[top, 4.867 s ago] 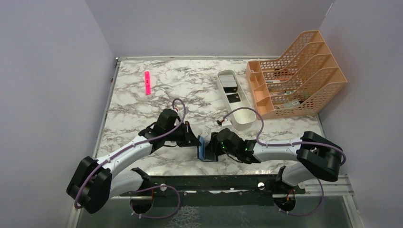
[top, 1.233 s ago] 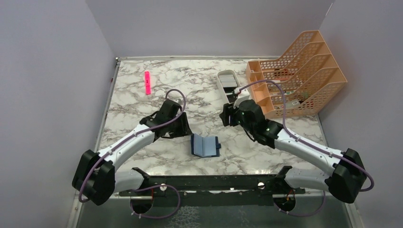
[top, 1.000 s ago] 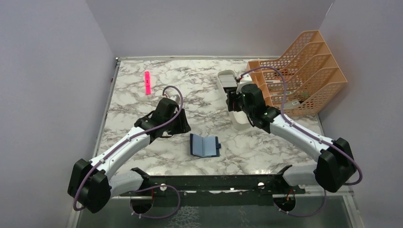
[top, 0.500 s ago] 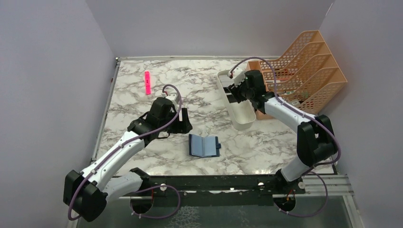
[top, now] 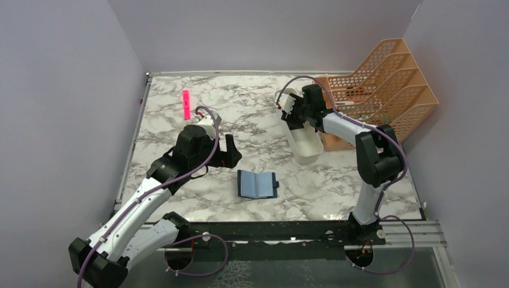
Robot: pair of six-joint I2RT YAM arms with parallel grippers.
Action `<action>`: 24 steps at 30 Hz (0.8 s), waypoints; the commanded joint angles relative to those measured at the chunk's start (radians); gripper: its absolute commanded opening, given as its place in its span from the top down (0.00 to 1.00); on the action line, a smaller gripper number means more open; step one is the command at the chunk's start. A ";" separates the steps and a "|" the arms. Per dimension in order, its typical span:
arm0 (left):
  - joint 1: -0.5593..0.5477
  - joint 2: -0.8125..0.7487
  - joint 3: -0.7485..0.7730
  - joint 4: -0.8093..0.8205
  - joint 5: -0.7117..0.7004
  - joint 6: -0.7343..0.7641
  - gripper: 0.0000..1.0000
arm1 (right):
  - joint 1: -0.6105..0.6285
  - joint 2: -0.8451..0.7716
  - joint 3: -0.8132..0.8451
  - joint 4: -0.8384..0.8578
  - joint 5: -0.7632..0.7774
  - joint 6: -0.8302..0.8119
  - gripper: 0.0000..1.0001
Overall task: Put the credit cards into the card holder
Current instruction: Pick up the credit card from the storage box.
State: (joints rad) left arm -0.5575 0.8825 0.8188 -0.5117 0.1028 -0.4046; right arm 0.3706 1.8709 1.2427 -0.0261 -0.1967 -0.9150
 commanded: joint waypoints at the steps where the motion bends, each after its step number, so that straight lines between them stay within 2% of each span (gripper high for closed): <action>1: 0.003 -0.059 0.010 0.011 -0.064 0.019 0.01 | -0.008 0.051 0.050 0.044 -0.064 -0.144 0.38; 11: 0.003 -0.074 0.008 0.010 -0.088 0.021 0.01 | -0.009 0.144 0.103 0.077 -0.036 -0.214 0.42; 18: 0.003 -0.076 0.005 0.011 -0.091 0.020 0.01 | -0.016 0.151 0.135 0.081 -0.007 -0.198 0.61; 24: 0.003 -0.072 0.004 0.011 -0.091 0.020 0.01 | -0.025 0.090 0.106 0.127 -0.032 -0.173 0.65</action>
State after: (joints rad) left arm -0.5575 0.8135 0.8188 -0.5117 0.0338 -0.3981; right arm 0.3584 2.0205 1.3518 0.0208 -0.2180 -1.0981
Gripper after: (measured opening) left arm 0.989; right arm 0.365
